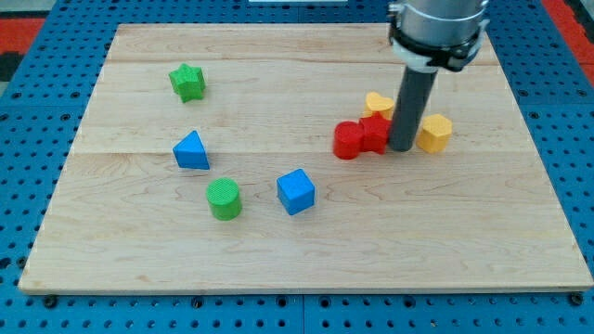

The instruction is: Move the red star and red circle left a bit

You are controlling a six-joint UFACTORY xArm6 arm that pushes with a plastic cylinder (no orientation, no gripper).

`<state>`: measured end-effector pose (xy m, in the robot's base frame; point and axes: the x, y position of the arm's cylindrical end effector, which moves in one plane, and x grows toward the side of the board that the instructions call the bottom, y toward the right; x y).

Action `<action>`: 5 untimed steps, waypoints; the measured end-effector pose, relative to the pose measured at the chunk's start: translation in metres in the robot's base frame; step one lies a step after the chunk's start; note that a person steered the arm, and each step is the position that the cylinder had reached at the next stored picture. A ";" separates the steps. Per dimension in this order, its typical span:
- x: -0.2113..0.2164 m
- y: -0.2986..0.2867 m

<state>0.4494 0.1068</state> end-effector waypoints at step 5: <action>-0.006 -0.040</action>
<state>0.4430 0.0672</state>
